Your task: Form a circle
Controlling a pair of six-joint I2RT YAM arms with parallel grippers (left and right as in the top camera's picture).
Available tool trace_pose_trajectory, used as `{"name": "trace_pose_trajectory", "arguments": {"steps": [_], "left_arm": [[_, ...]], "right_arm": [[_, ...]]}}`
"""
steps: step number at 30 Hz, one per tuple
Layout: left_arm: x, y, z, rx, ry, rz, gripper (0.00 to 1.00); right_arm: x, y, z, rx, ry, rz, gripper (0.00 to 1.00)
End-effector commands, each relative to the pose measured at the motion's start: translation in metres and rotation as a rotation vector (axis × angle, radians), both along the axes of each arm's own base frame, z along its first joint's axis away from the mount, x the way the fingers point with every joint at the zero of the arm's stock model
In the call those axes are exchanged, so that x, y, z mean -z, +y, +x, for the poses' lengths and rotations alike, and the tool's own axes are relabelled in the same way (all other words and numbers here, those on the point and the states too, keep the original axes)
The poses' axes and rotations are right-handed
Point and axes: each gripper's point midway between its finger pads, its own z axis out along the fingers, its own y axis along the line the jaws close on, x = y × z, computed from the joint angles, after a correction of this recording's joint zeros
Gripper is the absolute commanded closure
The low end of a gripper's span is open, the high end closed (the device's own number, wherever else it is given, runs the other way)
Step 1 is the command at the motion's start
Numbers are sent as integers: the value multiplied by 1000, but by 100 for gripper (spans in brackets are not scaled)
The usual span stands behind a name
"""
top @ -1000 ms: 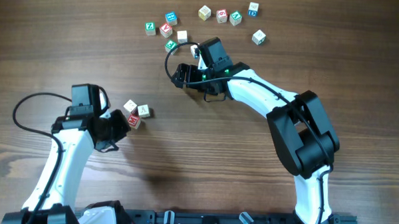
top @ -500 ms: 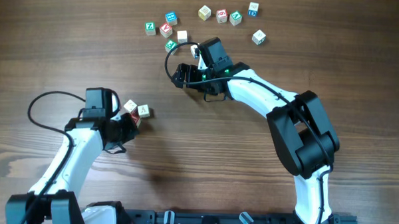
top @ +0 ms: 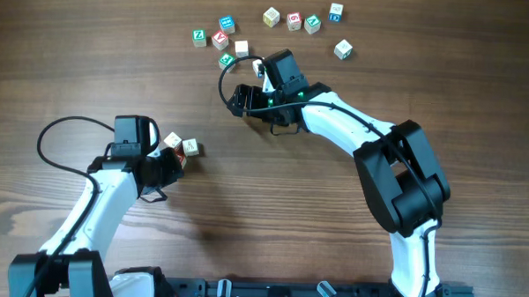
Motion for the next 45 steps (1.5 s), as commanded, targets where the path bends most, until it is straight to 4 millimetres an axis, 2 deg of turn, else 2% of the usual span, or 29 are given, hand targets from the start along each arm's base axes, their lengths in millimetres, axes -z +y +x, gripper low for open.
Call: {"name": "trace_pose_trajectory", "arguments": {"steps": [1, 17, 45], "left_arm": [[10, 0, -7, 21, 29, 17, 96], [8, -9, -7, 37, 25, -38, 96], [7, -9, -5, 37, 14, -37, 96]], "right_arm": [[61, -38, -12, 80, 96, -156, 0], [61, -38, -12, 80, 96, -156, 0], [61, -38, -12, 80, 96, -156, 1]]}}
